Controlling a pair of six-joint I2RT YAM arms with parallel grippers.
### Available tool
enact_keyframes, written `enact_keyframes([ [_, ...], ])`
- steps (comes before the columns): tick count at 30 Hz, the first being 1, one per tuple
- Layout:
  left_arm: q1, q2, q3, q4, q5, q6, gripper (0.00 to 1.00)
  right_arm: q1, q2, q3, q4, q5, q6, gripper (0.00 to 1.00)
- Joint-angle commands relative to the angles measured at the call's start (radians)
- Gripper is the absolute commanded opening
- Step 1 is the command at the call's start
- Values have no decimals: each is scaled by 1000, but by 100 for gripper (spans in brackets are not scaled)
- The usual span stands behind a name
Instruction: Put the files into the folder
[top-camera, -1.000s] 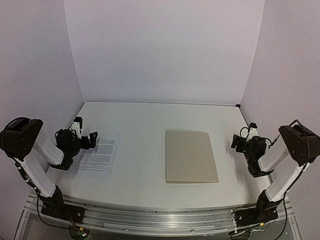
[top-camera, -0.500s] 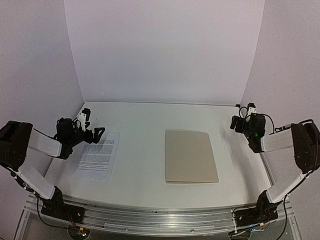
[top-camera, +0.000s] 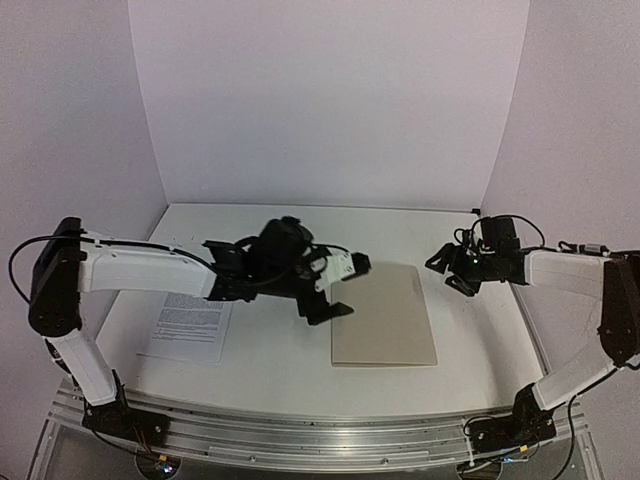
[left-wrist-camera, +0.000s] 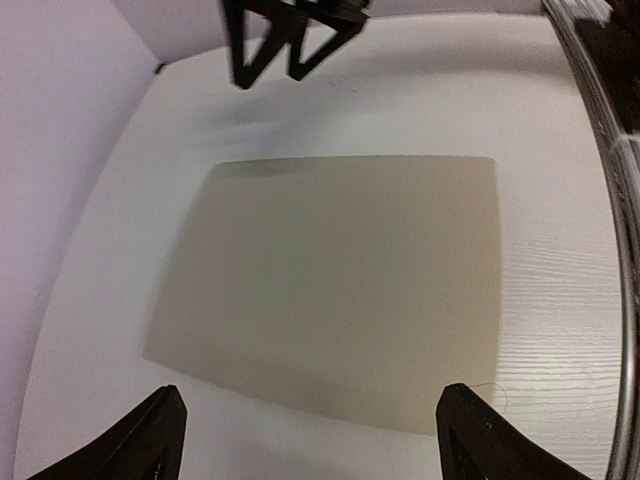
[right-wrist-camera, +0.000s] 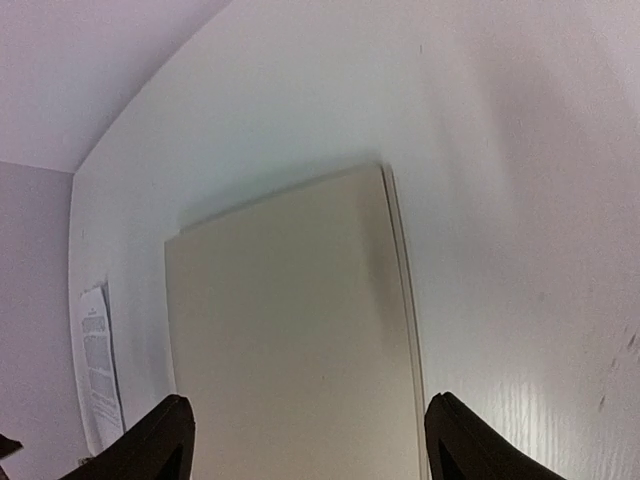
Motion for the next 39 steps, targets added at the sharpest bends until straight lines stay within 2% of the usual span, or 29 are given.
enact_keyframes([
  [1, -160, 211, 258, -326, -156, 82, 86, 71, -142, -92, -124, 23, 161, 80],
  [4, -243, 346, 411, -448, -253, 82, 84, 99, -208, -162, -125, 78, 228, 80],
  [9, -313, 445, 483, -414, -395, 152, 84, 103, -230, -207, -121, 38, 248, 80],
  [17, -324, 456, 347, -234, -511, 250, 74, 107, -247, -250, -93, 32, 272, 80],
  [39, -323, 457, 228, -41, -514, 335, 60, 107, -308, -321, -34, 8, 314, 81],
])
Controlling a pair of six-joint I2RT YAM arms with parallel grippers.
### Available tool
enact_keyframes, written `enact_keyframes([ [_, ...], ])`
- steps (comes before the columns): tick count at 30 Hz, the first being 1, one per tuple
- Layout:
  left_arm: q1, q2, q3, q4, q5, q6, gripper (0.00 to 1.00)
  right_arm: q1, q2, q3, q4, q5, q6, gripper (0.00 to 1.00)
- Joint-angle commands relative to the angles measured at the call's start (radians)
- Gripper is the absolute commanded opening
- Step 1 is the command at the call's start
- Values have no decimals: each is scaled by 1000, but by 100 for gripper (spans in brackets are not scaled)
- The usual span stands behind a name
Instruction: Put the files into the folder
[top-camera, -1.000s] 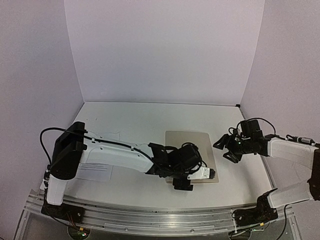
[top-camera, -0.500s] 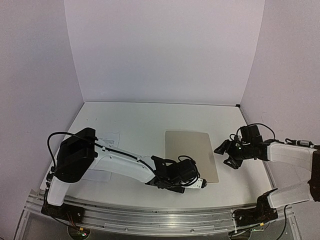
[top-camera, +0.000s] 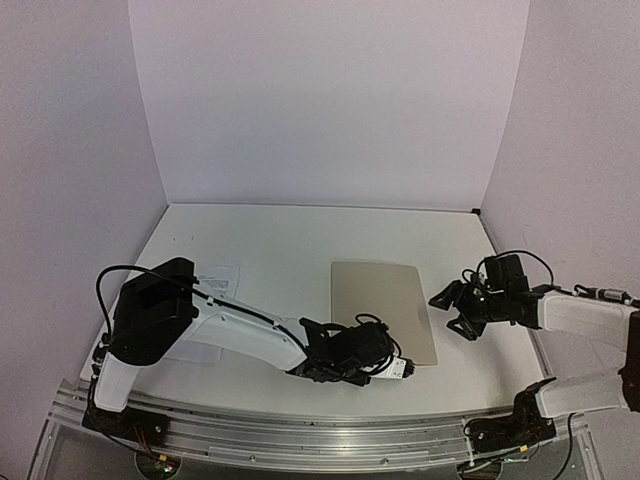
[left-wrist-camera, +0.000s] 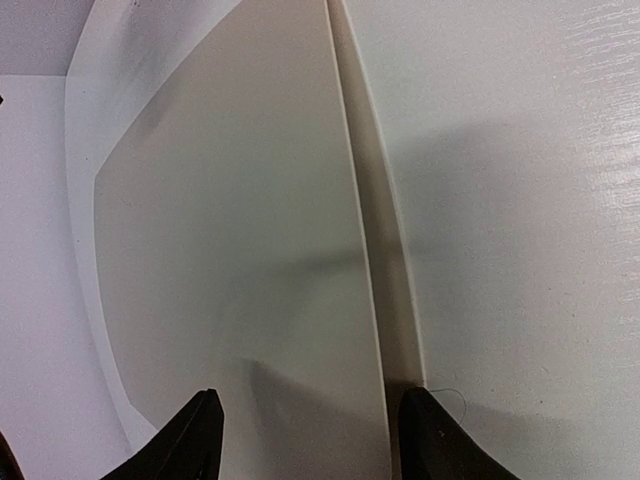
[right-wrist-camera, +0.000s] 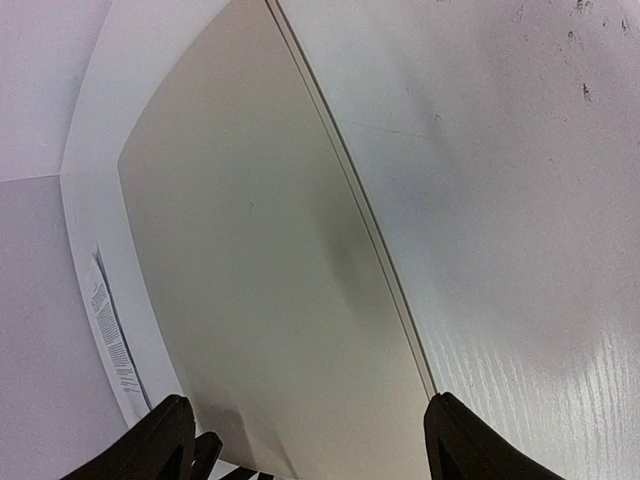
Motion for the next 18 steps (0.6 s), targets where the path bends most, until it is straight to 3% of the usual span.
enact_keyframes([
  [1, 2, -12, -24, 74, -5, 48, 59, 6, -31, -11, 18, -18, 18, 81],
  [9, 2, -37, -113, 204, -31, 158, 37, 6, -58, 1, 18, -31, 29, 81],
  [14, 1, -64, -157, 313, -40, 201, 2, 6, -54, 13, 15, -54, 7, 81],
  [18, 15, -107, -156, 361, -27, 136, 0, 6, -40, 51, -30, -83, -44, 86],
])
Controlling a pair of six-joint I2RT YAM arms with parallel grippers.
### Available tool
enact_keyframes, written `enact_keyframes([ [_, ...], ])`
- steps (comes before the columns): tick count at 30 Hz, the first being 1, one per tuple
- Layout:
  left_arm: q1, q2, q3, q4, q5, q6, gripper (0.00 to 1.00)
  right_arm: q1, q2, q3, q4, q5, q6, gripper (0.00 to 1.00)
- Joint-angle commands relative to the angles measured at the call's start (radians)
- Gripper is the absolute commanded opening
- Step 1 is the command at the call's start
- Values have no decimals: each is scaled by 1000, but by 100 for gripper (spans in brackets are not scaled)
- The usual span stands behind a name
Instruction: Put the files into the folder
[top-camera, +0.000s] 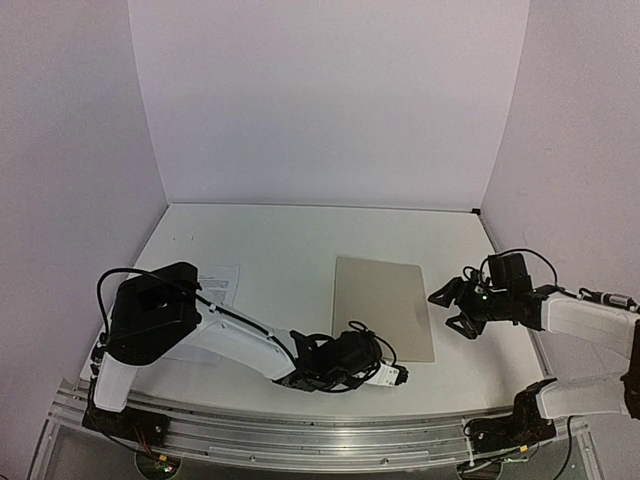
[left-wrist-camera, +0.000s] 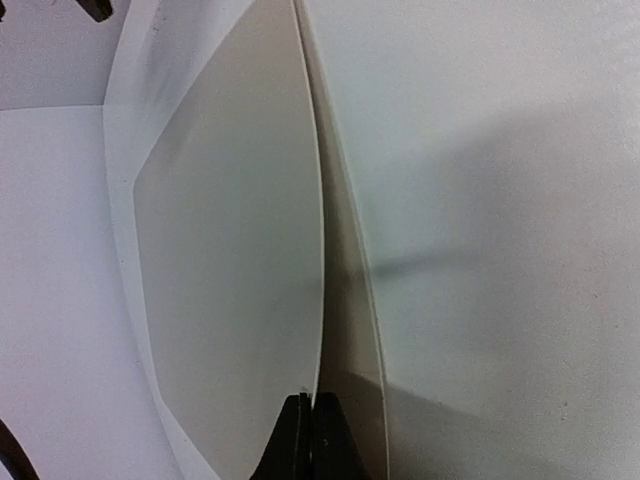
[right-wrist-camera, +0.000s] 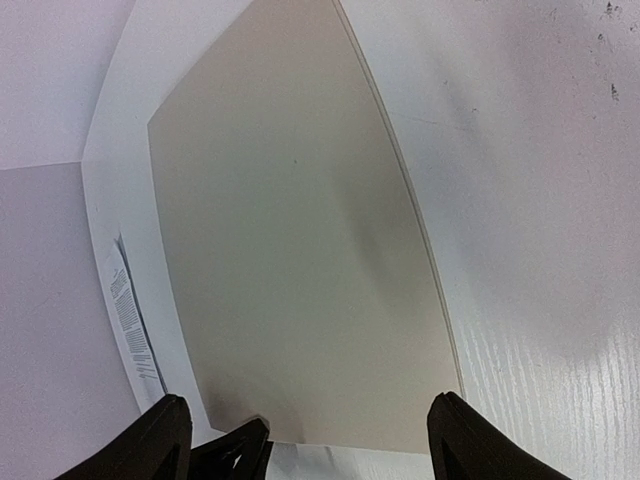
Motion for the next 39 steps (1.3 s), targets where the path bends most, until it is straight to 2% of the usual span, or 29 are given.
enact_keyframes([
  [1, 22, -108, -1, 95, 21, -69, 0, 6, 9, 64, -48, -44, -60, 89],
  [5, 48, -162, -7, 106, 51, -155, 0, 6, 25, 99, -97, -74, -78, 93],
  [11, 54, -216, -55, 159, 108, -158, 0, 6, 18, 109, -119, -101, -72, 94],
  [16, 54, -212, -65, 182, 122, -154, 0, 7, 81, 133, -112, -182, -75, 89],
  [19, 54, -210, -68, 191, 132, -146, 0, 6, 81, 127, -57, -239, -46, 72],
  [22, 55, -210, -71, 209, 138, -137, 0, 6, 79, 121, -28, -267, -21, 49],
  [24, 54, -210, -71, 214, 142, -136, 0, 6, 79, 112, -11, -288, -9, 37],
  [27, 54, -213, -80, 212, 163, -140, 0, 7, 65, 103, 17, -313, 18, 7],
  [28, 54, -217, -87, 209, 177, -142, 0, 7, 55, 107, 15, -302, 23, 2],
  [29, 54, -221, -91, 200, 192, -143, 3, 6, 42, 112, 12, -284, 30, 0],
  [30, 54, -228, -94, 187, 211, -150, 14, 6, 25, 121, 0, -264, 35, 0],
  [31, 54, -237, -97, 171, 226, -158, 33, 6, 9, 132, -28, -240, 36, 0],
  [33, 54, -265, -98, 127, 255, -176, 50, 17, -8, 190, -119, -155, 11, 0],
  [36, 65, -336, -81, 9, 335, -230, 69, 59, 9, 342, -334, 10, -90, 0],
  [39, 103, -419, -58, -126, 488, -310, 81, 103, 42, 492, -519, 172, -153, 0],
])
